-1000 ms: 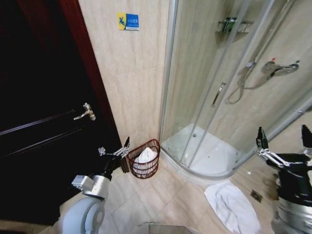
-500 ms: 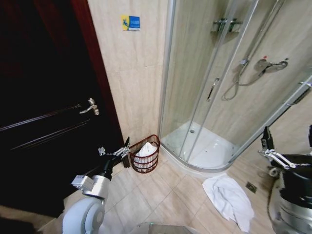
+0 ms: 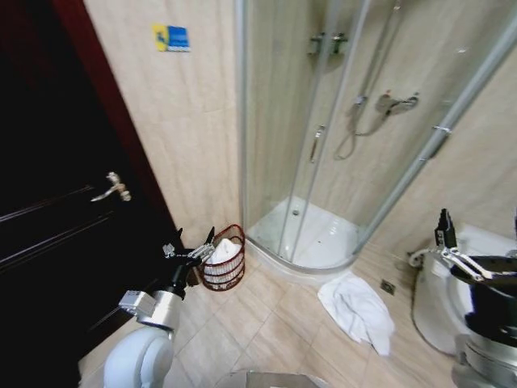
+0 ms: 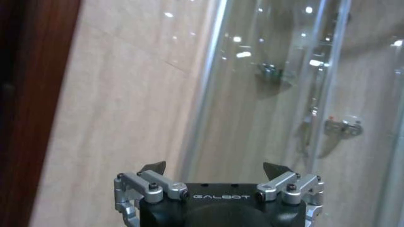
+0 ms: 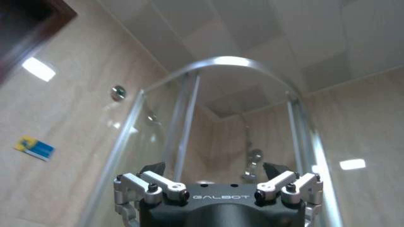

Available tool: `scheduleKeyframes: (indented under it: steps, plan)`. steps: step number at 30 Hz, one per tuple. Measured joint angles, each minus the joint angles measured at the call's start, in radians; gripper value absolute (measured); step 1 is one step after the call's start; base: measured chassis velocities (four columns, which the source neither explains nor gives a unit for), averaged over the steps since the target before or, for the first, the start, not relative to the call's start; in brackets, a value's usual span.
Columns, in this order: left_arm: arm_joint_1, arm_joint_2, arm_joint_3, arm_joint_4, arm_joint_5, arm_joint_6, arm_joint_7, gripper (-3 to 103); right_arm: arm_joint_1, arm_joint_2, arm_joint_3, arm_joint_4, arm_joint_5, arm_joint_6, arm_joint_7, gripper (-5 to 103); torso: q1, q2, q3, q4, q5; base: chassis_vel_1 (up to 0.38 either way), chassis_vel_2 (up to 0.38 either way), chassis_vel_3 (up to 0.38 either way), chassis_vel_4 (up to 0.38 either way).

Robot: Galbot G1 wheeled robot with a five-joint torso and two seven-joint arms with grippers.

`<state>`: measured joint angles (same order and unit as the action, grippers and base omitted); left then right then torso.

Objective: Discard the used towel into the hamper.

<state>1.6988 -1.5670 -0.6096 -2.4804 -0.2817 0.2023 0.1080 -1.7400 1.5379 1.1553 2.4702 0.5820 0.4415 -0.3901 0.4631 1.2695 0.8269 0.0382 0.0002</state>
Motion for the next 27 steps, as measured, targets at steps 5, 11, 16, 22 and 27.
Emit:
scheduleKeyframes:
  steps: [5,11,16,22,27]
  plan:
    - [0.0,0.0,0.0,0.0,0.0,0.0,0.0,100,0.002,0.003,-0.004,-0.001,-0.011,-0.022,0.01,100,0.0,0.0,0.0,0.0001,-0.0002,-0.054,-0.031,-0.048,-0.069]
    - [0.0,0.0,0.0,0.0,0.0,0.0,0.0,100,0.01,0.003,-0.004,-0.003,-0.012,-0.024,0.019,100,0.0,0.0,0.0,0.0002,-0.0004,0.0,0.0,0.0,0.0]
    - [0.0,0.0,0.0,0.0,0.0,0.0,0.0,100,0.009,0.003,-0.005,-0.012,-0.018,-0.018,0.027,100,0.0,0.0,0.0,0.0001,-0.0002,-0.092,-0.101,0.087,0.078]
    - [0.0,0.0,0.0,0.0,0.0,0.0,0.0,100,0.008,0.003,-0.006,-0.021,-0.021,-0.009,0.03,100,0.0,0.0,0.0,0.0002,-0.0006,-0.171,-0.189,0.17,0.174]
    - [0.0,0.0,0.0,0.0,0.0,0.0,0.0,100,0.01,0.003,-0.006,-0.023,-0.02,-0.008,0.03,100,0.0,0.0,0.0,0.0001,-0.0001,-0.235,-0.238,0.234,0.224]
